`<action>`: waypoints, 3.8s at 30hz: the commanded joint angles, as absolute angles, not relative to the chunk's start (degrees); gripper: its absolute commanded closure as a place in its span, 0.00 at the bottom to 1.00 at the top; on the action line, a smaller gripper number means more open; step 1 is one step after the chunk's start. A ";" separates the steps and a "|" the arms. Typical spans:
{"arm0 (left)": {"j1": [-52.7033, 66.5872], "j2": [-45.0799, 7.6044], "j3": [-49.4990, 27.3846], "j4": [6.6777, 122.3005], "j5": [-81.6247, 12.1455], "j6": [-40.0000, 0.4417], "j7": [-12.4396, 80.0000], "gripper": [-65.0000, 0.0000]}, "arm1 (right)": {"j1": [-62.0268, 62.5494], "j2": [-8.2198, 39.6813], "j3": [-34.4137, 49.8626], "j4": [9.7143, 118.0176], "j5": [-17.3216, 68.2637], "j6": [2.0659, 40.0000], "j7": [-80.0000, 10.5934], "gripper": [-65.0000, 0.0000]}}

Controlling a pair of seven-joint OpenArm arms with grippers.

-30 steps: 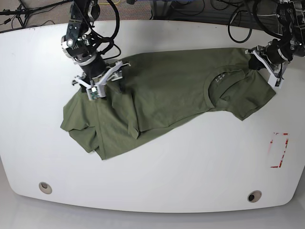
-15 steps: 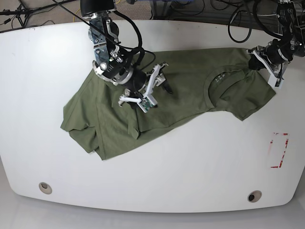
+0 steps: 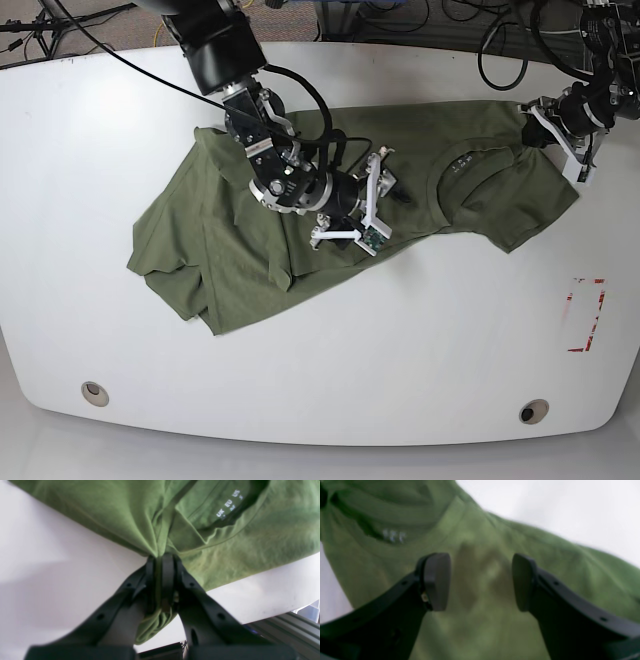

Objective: Fold the T-shirt properly
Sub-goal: 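Grasp the shirt body with the right gripper near the left gripper, then lift the shirt high with both grippers and shake it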

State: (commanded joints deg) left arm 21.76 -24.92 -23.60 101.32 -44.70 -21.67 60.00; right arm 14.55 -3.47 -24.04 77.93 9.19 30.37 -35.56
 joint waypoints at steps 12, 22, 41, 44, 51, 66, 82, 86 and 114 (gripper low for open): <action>21.76 -24.92 -23.60 101.32 -44.79 -21.67 60.00 1.00 | 21.58 -5.67 -24.13 64.22 9.19 30.37 -30.02 0.43; 21.76 -24.75 -23.60 101.32 -44.79 -21.67 60.00 1.00 | 21.23 -5.58 -28.79 61.14 5.67 30.46 -28.35 0.43; 21.67 -24.66 -23.60 101.32 -44.79 -21.67 60.00 1.00 | 14.73 -4.53 -30.11 70.64 0.22 29.58 -26.68 0.95; 21.67 -24.66 -23.60 101.32 -44.79 -21.67 60.00 1.00 | 13.93 -3.56 -30.11 74.33 0.22 27.12 -28.70 0.95; 21.67 -24.66 -23.60 101.32 -44.79 -21.67 60.00 1.00 | 13.32 -2.86 -30.20 78.37 0.22 25.27 -33.01 0.95; 18.95 -24.75 -21.32 101.05 -44.62 -21.67 60.00 1.00 | 2.77 1.80 -18.59 90.51 0.31 25.63 -33.54 0.95; 3.91 -21.67 -12.18 105.27 -44.88 -21.58 60.00 1.00 | 2.07 3.12 -18.07 105.27 0.22 25.19 -37.05 0.95; -2.33 -19.12 -10.77 108.62 -44.88 -21.58 60.00 1.00 | 6.73 4.62 -16.84 105.19 0.48 25.19 -37.05 0.95; -42.42 -4.88 -9.45 106.86 -37.67 -21.58 60.00 1.00 | 43.03 15.52 -16.40 93.58 8.04 25.27 -36.88 0.96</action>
State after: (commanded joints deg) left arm -42.42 -4.88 -9.45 106.86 -37.67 -21.58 60.00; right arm 43.03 15.52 -16.40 93.58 8.04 25.27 -36.88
